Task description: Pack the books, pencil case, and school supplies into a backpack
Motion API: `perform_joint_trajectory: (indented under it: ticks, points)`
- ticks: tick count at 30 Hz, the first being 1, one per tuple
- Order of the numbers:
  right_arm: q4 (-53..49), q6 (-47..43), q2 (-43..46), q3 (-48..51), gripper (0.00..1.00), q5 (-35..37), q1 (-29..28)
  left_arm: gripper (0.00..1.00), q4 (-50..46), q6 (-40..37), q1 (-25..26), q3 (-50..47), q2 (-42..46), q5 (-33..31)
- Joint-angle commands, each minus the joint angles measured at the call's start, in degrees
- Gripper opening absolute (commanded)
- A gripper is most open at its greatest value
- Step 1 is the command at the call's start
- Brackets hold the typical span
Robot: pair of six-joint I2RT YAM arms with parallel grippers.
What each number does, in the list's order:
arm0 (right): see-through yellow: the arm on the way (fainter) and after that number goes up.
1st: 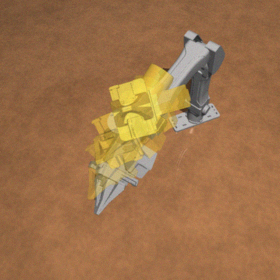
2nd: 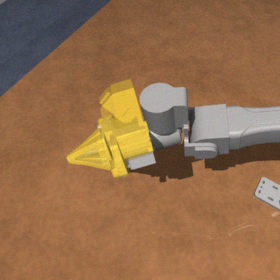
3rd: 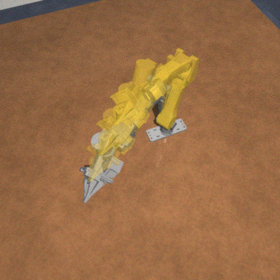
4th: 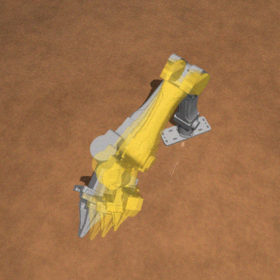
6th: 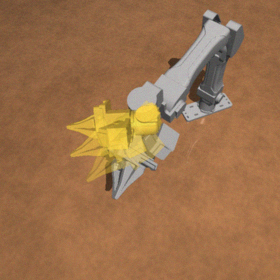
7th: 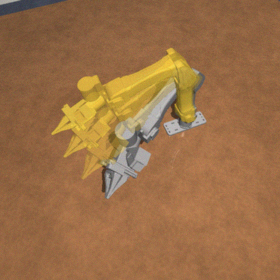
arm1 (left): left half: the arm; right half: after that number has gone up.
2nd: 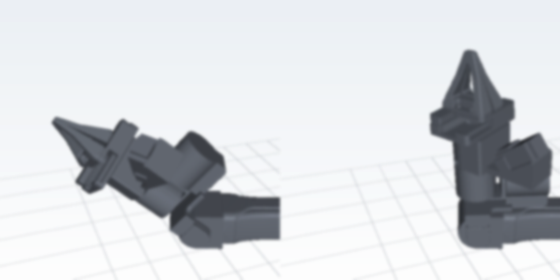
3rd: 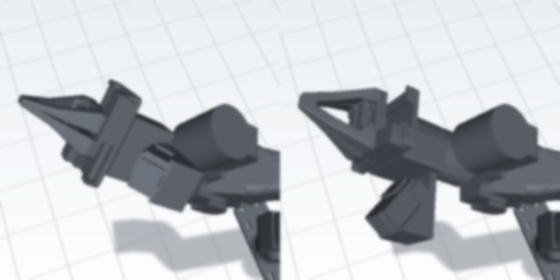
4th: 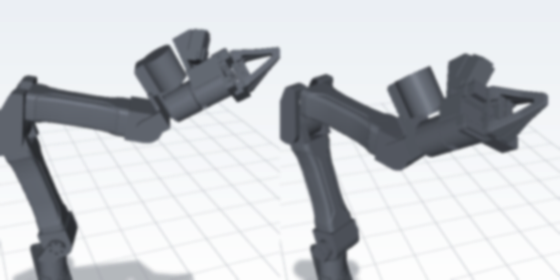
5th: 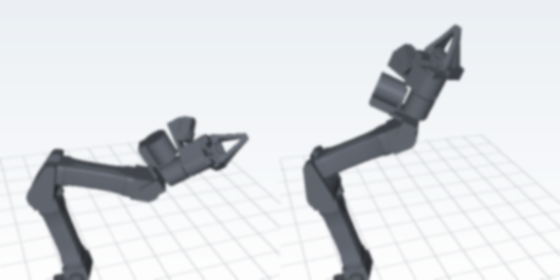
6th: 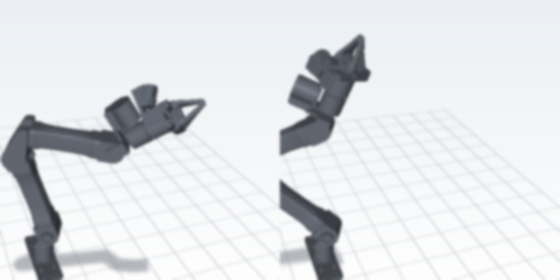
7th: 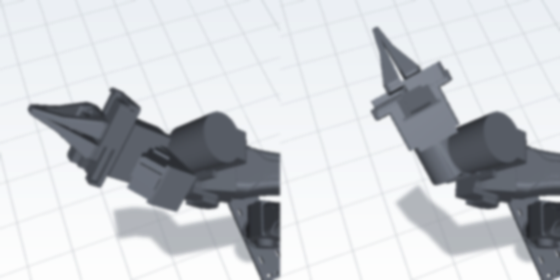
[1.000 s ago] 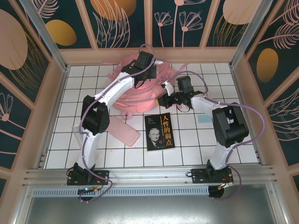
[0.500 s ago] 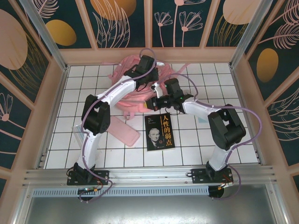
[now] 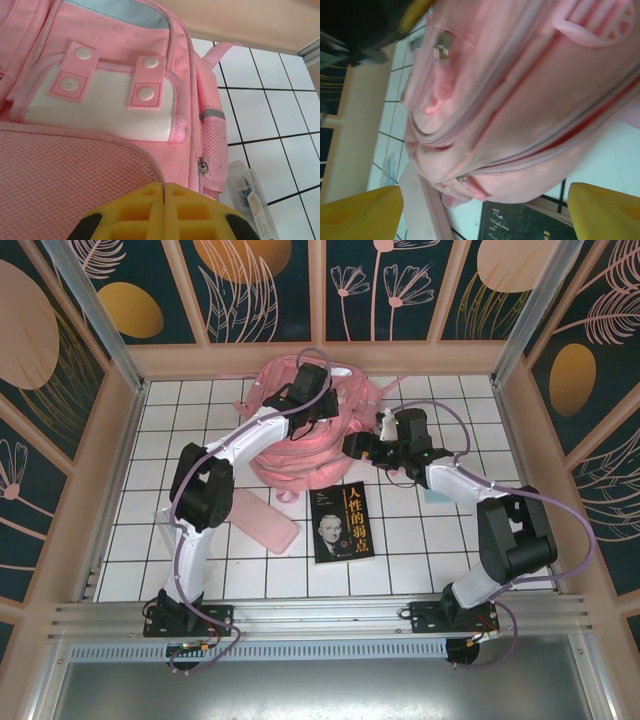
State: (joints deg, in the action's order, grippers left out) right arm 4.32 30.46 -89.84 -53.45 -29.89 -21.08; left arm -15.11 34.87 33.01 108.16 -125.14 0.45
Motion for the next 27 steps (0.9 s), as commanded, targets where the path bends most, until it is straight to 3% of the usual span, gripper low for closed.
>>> perform_joint_trajectory:
  ticks: [1,3,4,15,17,20,22,27]
  points:
    - [4.33,7.69,-1.25,2.87,0.89,2.39,-0.01,0.00,5.91,2.20,-0.15,-0.30,5.32,3.47]
    - [10.07,12.01,-2.93,4.45,0.90,1.43,0.15,0.00,6.59,3.21,-0.15,-0.95,5.82,4.48]
    - [13.11,14.01,-3.95,5.21,0.99,1.31,0.12,0.00,7.05,3.66,-0.15,-1.52,6.26,4.91]
    - [44.67,25.50,-19.91,3.73,0.96,0.01,-0.72,0.00,10.31,7.45,-0.18,-5.97,9.39,8.92]
    - [49.08,27.50,-21.99,3.43,0.82,-0.10,-0.83,0.00,10.58,7.61,-0.14,-6.46,9.72,9.28]
    - [49.88,27.39,-22.90,2.17,0.38,-0.90,-0.80,0.00,10.39,6.96,-0.15,-6.66,9.90,8.93]
    - [50.38,27.58,-22.08,2.25,0.00,-1.44,-0.86,0.00,10.08,5.95,-0.51,-5.96,9.34,8.05]
    - [48.94,28.68,-17.80,3.68,0.00,-0.44,-1.17,0.00,8.37,4.52,-4.00,0.37,3.34,9.56]
